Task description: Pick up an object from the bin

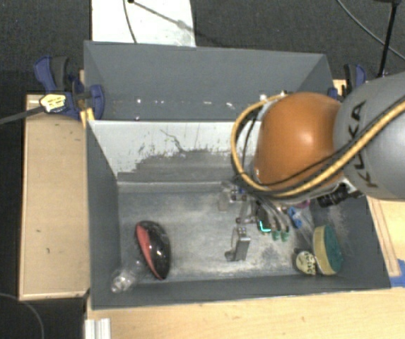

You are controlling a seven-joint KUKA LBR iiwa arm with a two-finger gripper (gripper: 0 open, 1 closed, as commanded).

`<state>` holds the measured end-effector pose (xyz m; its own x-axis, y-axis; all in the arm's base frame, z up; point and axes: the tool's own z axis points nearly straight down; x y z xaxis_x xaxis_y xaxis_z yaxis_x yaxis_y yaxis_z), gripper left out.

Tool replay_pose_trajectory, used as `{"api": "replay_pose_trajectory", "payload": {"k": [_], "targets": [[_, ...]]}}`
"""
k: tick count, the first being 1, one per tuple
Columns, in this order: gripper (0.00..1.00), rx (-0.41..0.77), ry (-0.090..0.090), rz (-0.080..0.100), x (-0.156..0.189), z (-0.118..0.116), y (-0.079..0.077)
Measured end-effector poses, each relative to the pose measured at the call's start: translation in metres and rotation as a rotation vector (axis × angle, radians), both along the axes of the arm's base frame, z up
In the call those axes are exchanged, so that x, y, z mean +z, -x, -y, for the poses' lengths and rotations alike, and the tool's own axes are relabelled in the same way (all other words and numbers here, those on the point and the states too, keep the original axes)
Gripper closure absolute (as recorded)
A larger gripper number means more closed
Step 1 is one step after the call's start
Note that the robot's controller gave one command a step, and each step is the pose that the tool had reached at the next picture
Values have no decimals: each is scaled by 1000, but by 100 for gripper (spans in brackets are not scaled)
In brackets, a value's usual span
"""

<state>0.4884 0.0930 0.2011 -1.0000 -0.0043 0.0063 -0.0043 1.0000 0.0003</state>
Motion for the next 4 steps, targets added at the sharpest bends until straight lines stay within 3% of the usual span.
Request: {"api": "replay_pose_trajectory", "payload": {"k": [1,2,3,4], "targets": [[0,475,-3,8,-133,-89,-47],[0,977,3,24,-97,-148,-8],[0,1489,-2,16,-98,-154,-7],[0,1621,-6,10,-131,-162,-19]]}}
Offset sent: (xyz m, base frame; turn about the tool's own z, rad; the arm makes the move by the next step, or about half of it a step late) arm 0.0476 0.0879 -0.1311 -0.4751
